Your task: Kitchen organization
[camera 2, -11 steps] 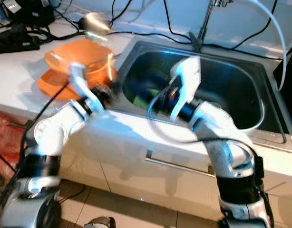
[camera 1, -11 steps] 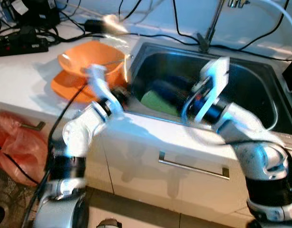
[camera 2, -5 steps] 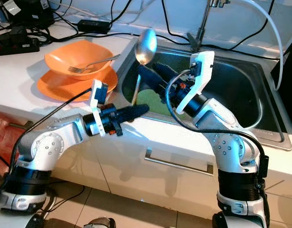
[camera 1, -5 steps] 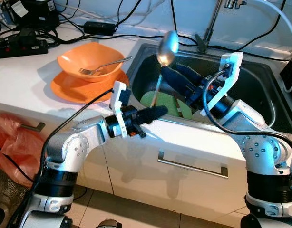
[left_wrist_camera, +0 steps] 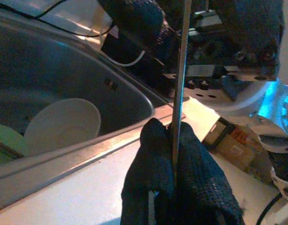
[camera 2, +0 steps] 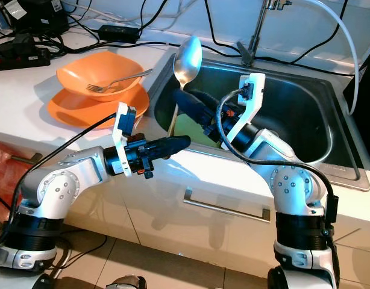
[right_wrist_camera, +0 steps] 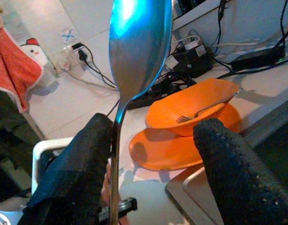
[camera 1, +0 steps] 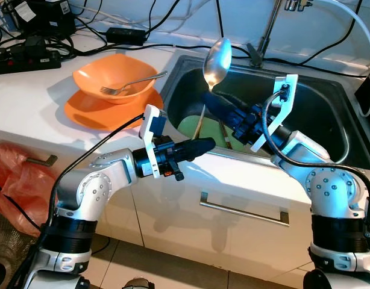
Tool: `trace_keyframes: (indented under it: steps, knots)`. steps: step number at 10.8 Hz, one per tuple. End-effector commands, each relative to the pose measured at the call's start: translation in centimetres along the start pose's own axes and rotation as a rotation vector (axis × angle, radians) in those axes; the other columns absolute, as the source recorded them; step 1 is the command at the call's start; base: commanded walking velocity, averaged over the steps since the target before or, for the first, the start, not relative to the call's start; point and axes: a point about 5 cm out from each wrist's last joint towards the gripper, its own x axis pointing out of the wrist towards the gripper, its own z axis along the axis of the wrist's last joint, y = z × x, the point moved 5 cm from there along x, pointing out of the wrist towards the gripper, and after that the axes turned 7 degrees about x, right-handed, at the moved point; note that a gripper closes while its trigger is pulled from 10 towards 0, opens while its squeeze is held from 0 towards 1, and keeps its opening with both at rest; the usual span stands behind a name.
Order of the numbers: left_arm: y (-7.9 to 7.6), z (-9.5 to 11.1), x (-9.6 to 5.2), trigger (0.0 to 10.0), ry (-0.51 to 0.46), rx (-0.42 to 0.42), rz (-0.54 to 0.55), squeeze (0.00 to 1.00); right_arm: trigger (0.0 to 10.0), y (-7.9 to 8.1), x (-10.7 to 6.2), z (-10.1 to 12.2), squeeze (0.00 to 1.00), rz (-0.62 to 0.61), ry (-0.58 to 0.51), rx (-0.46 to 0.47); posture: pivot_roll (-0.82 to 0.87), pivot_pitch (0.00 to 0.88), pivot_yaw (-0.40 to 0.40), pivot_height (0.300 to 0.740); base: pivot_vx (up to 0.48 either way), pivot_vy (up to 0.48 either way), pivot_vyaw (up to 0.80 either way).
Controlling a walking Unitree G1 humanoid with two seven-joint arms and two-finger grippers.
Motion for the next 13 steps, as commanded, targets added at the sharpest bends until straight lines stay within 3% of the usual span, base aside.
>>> trace_keyframes:
  steps: [1, 2, 6, 13]
  knots:
    - [-0.8, 0.2, 0.3, 0.0, -0.005, 0.013, -0.042, 0.0, 10.0, 0.1, 0.0, 0.4, 0.0, 0.017, -0.001, 0.003, 0.06, 0.041, -0.038, 0.74, 0.0, 0.0, 0.0]
    - [-0.9, 0.1, 0.2, 0.0, -0.005, 0.009, -0.044, 0.0, 0.0, 0.4, 0.0, 0.9, 0.0, 0.042, -0.027, 0.036, 0.06, 0.043, -0.041, 0.74, 0.0, 0.0, 0.0]
    - [-0.8, -0.2, 0.2, 0.0, 0.0, -0.004, -0.046, 0.0, 0.0, 0.4, -0.7, 0.8, 0.0, 0.051, -0.019, 0.063, 0.05, 0.047, -0.038, 0.74, 0.0, 0.0, 0.0]
    - [-0.9, -0.5, 0.5, 0.0, 0.001, -0.014, -0.051, 0.0, 0.0, 0.6, -1.8, -1.2, 0.0, 0.083, 0.089, 0.096, 0.04, 0.048, -0.045, 0.74, 0.0, 0.0, 0.0]
